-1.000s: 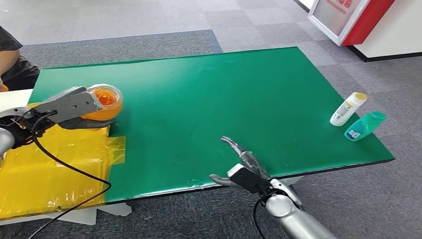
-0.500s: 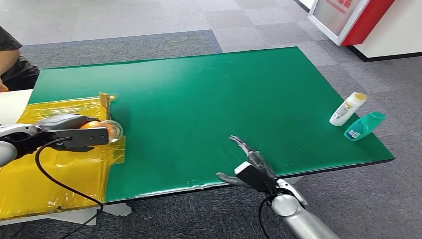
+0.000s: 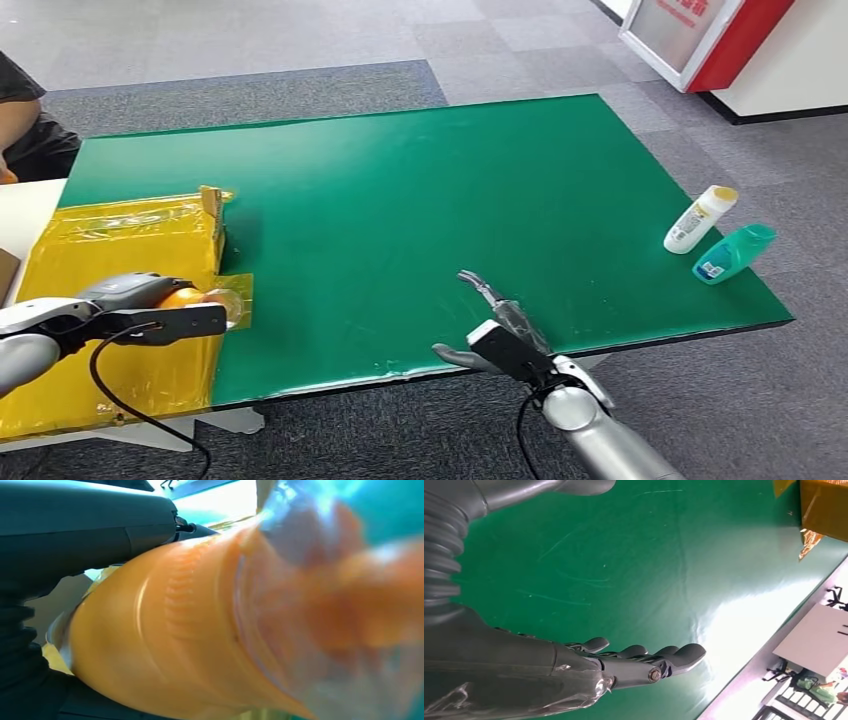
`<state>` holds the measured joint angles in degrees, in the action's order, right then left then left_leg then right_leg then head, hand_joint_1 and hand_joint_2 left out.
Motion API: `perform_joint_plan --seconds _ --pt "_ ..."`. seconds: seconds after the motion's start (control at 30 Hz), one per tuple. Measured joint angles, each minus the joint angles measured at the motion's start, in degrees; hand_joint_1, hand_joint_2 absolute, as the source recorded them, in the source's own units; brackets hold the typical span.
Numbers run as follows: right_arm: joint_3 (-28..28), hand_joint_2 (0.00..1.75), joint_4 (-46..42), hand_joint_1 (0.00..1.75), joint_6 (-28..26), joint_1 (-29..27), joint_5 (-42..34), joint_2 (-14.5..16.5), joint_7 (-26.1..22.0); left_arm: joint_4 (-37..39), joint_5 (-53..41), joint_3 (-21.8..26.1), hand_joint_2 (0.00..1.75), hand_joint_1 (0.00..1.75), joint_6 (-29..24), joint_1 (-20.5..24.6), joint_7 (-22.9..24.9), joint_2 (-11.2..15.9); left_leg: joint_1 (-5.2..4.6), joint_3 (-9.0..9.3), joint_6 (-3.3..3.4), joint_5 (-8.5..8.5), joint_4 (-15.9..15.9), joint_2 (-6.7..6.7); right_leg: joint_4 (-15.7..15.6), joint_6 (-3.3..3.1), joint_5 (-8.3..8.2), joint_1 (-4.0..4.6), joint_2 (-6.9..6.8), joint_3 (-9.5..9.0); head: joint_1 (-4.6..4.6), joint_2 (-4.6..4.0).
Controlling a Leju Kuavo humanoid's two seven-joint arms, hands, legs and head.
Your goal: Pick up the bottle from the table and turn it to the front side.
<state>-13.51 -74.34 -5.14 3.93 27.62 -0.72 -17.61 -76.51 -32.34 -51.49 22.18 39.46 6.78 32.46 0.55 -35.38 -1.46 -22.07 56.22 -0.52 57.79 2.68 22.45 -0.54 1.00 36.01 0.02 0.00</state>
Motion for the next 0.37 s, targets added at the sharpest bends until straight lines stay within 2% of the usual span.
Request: perform_joint_plan --seconds 0.13,0.27,0.37 --pt "-0.03 1.75 0.02 0.00 0.06 -0.11 0.13 0.13 -0.02 2.11 -3.57 2.06 1.75 1.75 -2.66 -2.84 0.41 -1.13 0.00 0.01 0.00 0.00 0.00 0.00 -0.01 0.00 0.00 0.00 0.00 0.00 -0.01 0.00" --pt "-0.20 1.75 0.15 0.00 0.37 0.04 0.43 0.44 -0.07 7.09 -5.22 5.14 1.75 1.75 -5.91 -4.66 0.20 -4.00 0.00 0.01 0.00 0.00 0.00 0.00 -0.01 0.00 -0.01 0.00 -0.01 -0.01 -0.01 0.00" --pt "-0.25 1.75 0.36 0.00 0.40 0.05 0.47 0.52 -0.22 10.36 -6.49 7.51 1.75 1.68 -8.16 -5.44 -0.60 -6.10 0.00 0.01 0.01 0.01 0.00 0.00 -0.01 0.00 -0.01 0.00 -0.01 -0.02 -0.01 0.00"
